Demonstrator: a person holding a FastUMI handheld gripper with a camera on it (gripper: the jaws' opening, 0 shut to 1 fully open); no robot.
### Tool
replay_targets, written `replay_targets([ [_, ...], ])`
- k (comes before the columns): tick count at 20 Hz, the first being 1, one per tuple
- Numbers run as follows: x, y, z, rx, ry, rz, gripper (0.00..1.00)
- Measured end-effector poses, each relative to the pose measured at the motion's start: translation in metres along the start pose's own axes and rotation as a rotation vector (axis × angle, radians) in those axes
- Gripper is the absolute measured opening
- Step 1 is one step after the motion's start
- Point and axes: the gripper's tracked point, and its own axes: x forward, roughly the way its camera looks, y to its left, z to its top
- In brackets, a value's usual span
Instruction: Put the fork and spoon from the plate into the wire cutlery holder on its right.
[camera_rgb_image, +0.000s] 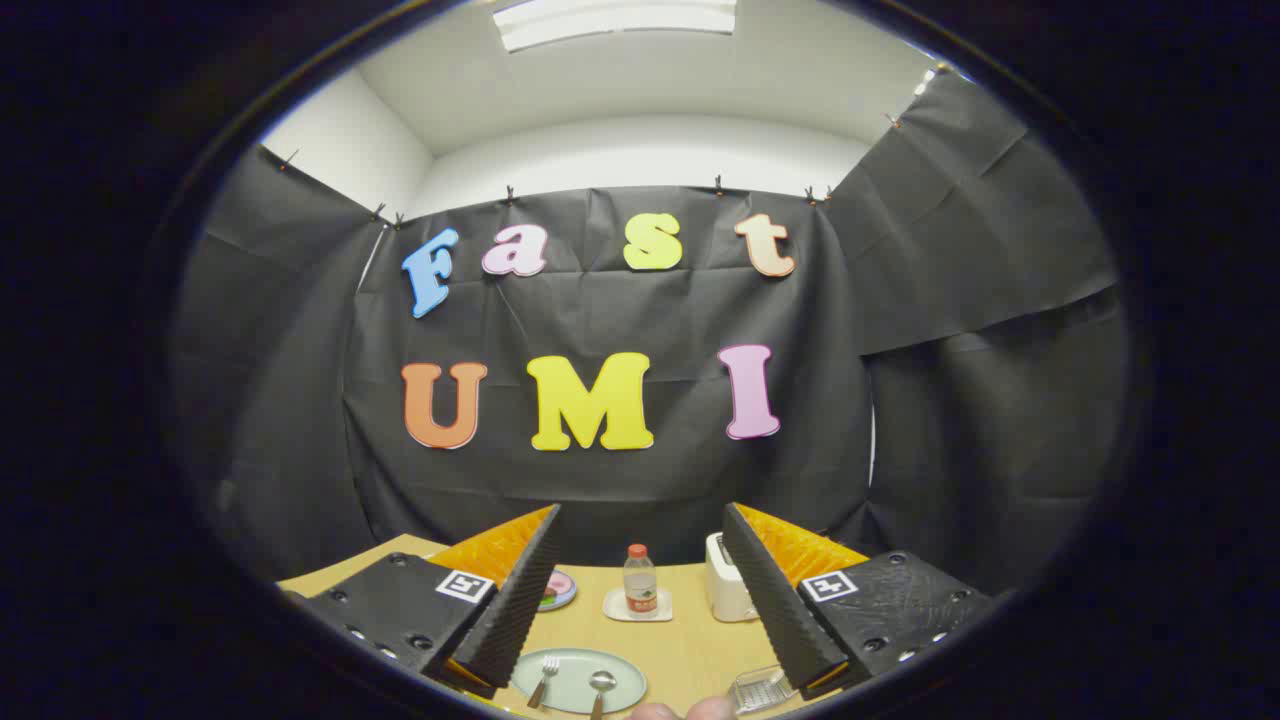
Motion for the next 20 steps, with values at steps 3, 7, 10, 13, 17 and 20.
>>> replay_targets([
  [3, -0.005, 0.000, 0.000, -0.009, -0.003, 0.002, 0.96],
  [7, -0.007, -0.004, 0.002, -0.009, -0.013, -0.011, 0.96],
  [10, -0.004, -0.001, -0.002, -0.005, -0.006, -0.009, 0.96],
  [13, -0.002, 0.001, -0.008, 0.005, 0.012, -0.007, 0.96],
  [17, 0.002, 0.005, -0.014, 0.003, 0.033, 0.001, 0.96],
  [20, 0.002, 0.005, -0.015, -0.003, 0.038, 0.000, 0.96],
])
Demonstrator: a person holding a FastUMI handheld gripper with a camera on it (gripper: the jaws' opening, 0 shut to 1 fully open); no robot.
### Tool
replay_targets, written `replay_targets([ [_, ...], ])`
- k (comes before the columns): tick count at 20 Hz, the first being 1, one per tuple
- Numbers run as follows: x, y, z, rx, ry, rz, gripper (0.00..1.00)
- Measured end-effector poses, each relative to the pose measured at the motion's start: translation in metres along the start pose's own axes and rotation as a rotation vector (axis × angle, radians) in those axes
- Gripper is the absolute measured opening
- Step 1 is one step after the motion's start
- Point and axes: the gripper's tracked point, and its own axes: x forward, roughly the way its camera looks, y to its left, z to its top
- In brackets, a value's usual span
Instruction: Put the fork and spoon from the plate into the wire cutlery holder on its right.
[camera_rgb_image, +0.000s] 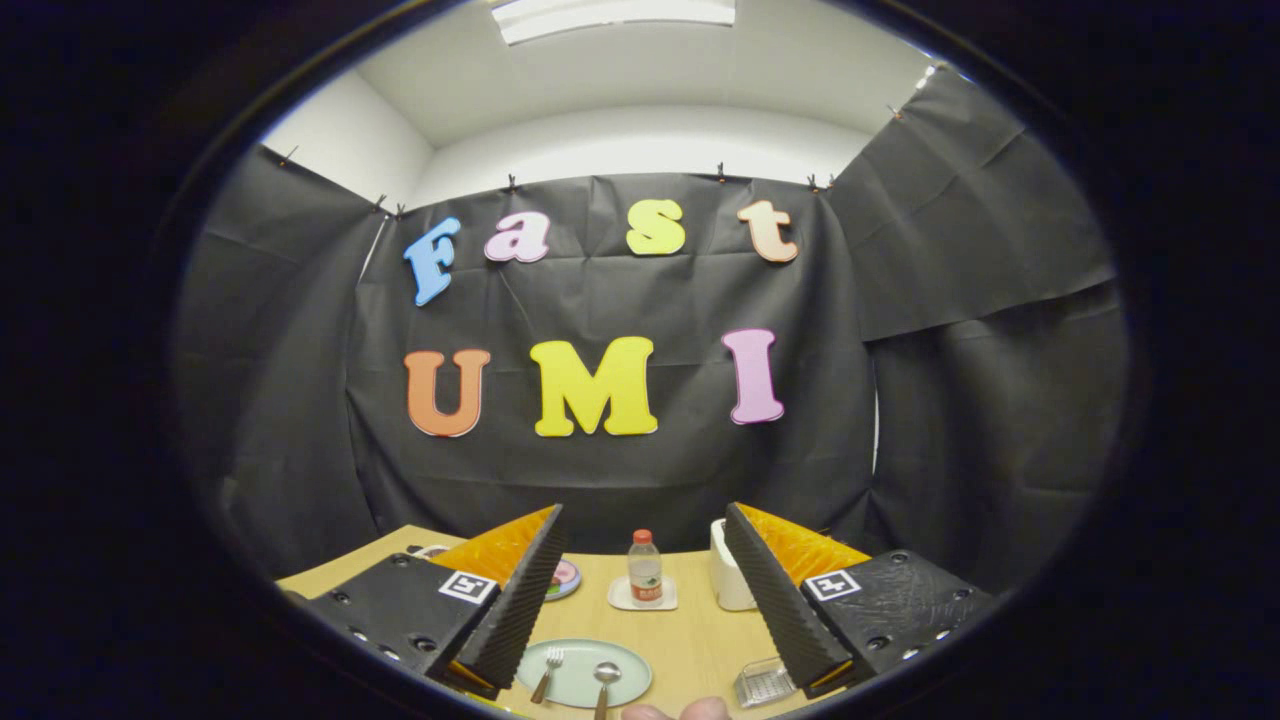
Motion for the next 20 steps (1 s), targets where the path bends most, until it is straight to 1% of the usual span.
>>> replay_targets([
  [7, -0.003, 0.014, -0.028, -0.035, 0.091, 0.036, 0.96],
  [12, -0.003, 0.024, -0.069, -0.044, 0.219, 0.078, 0.96],
  [15, -0.004, 0.028, -0.107, -0.097, 0.324, 0.097, 0.96],
  [17, -0.006, 0.035, -0.141, -0.108, 0.418, 0.127, 0.96],
  [20, -0.009, 0.042, -0.185, -0.107, 0.526, 0.133, 0.96],
])
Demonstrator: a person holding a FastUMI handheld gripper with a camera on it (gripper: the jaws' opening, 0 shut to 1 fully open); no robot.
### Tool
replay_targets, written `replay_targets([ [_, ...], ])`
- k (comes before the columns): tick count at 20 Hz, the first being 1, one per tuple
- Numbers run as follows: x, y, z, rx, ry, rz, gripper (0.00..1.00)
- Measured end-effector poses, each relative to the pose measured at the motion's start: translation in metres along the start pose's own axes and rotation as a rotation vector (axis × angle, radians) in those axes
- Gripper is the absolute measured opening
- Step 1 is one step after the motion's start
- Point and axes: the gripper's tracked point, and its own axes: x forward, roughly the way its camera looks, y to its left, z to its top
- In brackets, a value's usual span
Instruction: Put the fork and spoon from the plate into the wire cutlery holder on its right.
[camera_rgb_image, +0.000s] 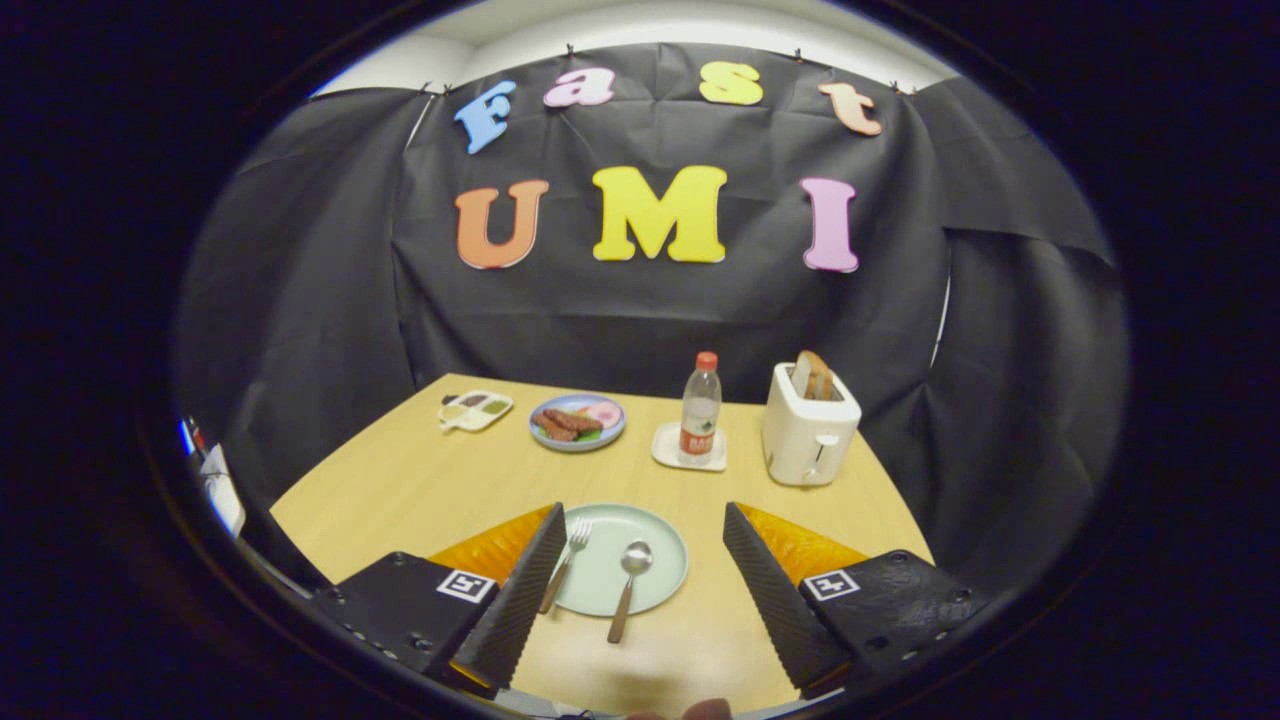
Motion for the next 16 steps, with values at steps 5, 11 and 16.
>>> replay_targets([
  [5, 0.052, 0.011, -0.057, 0.021, 0.167, -0.016, 0.96],
  [11, 0.103, 0.016, -0.113, -0.001, 0.330, -0.034, 0.95],
  [16, 0.131, 0.017, -0.135, -0.024, 0.385, -0.057, 0.68],
])
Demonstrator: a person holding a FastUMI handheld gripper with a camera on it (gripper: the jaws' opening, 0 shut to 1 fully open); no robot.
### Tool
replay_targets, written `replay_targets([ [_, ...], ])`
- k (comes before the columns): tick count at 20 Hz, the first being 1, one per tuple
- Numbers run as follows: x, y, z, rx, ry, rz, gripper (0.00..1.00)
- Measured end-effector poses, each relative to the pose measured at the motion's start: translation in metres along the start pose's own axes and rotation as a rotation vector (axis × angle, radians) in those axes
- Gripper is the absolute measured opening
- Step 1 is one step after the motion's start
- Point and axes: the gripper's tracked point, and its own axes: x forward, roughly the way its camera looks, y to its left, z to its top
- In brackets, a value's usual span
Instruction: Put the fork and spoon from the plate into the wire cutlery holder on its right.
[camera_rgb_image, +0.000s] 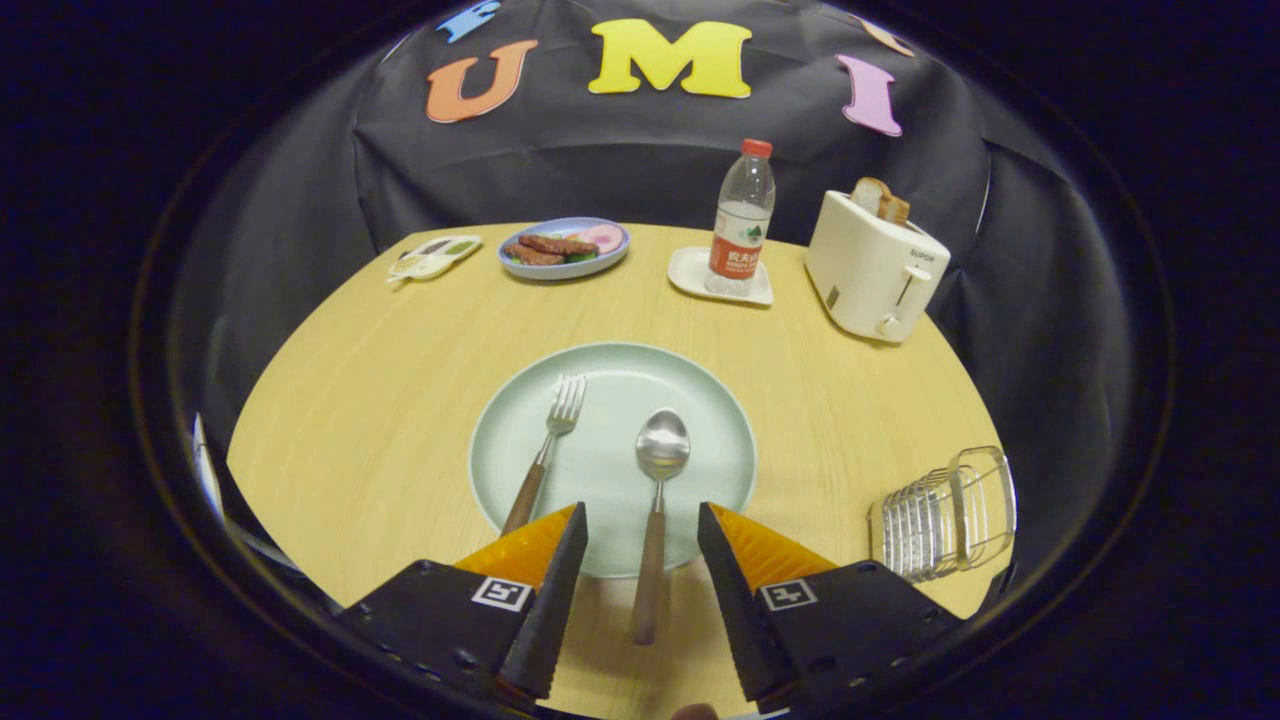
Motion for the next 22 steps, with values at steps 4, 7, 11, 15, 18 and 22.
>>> replay_targets([
  [4, 0.022, -0.005, -0.003, 0.017, 0.034, -0.029, 0.49],
  [7, 0.031, -0.011, -0.008, 0.056, 0.061, -0.054, 0.31],
  [11, 0.038, -0.015, -0.007, 0.090, 0.099, -0.069, 0.11],
  [15, 0.029, -0.015, -0.009, 0.067, 0.119, -0.061, 0.00],
  [18, 0.018, -0.020, 0.000, 0.059, 0.126, -0.044, 0.01],
  [22, -0.013, -0.026, 0.020, 0.036, 0.152, 0.005, 0.01],
])
